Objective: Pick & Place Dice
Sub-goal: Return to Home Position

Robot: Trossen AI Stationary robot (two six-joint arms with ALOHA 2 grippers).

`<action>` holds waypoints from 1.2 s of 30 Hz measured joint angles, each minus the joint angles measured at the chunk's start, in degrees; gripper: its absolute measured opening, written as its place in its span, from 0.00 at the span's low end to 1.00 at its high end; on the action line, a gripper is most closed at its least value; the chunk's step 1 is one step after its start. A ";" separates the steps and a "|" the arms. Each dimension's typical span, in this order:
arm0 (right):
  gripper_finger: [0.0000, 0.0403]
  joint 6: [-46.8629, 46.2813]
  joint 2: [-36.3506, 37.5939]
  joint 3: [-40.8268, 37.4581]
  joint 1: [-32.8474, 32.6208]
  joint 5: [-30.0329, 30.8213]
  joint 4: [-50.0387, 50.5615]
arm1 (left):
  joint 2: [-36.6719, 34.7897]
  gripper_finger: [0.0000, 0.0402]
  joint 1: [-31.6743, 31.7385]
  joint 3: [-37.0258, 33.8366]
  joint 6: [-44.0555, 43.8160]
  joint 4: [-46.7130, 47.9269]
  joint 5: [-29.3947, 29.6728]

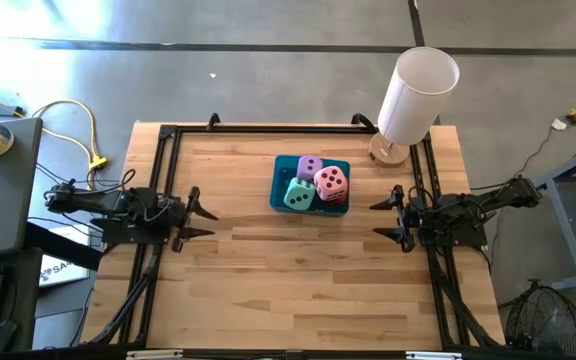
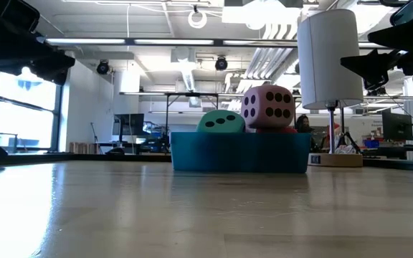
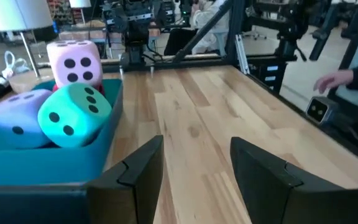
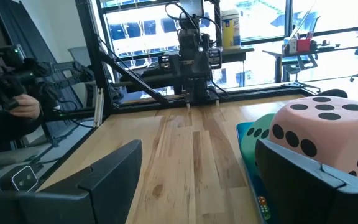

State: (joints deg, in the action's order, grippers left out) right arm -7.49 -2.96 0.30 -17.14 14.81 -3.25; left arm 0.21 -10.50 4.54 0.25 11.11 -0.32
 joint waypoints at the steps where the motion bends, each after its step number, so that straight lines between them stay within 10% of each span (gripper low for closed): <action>1: 0.76 0.00 0.00 0.00 0.01 -0.01 0.00 | 0.38 0.45 0.00 -0.04 -0.79 -0.14 -0.18; 10: 0.76 0.00 0.00 0.00 0.00 0.00 -0.02 | 1.16 0.45 -0.07 -0.25 3.34 -1.68 2.72; 17: 0.76 0.00 0.00 0.00 0.00 0.00 -0.02 | 1.41 0.45 -0.04 -0.36 -7.16 -3.00 17.19; 27: 0.76 0.00 0.00 0.00 0.00 0.00 -0.02 | 6.05 0.45 -0.55 -0.70 -5.04 -4.61 0.38; 36: 0.76 0.00 0.00 0.00 0.00 -0.02 -0.02 | 5.66 0.45 -0.49 -0.68 -9.96 -4.17 0.44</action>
State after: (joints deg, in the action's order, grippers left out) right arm -7.49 -2.96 0.30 -17.14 14.79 -3.27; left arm 5.87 -10.99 3.86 -9.71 6.95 0.13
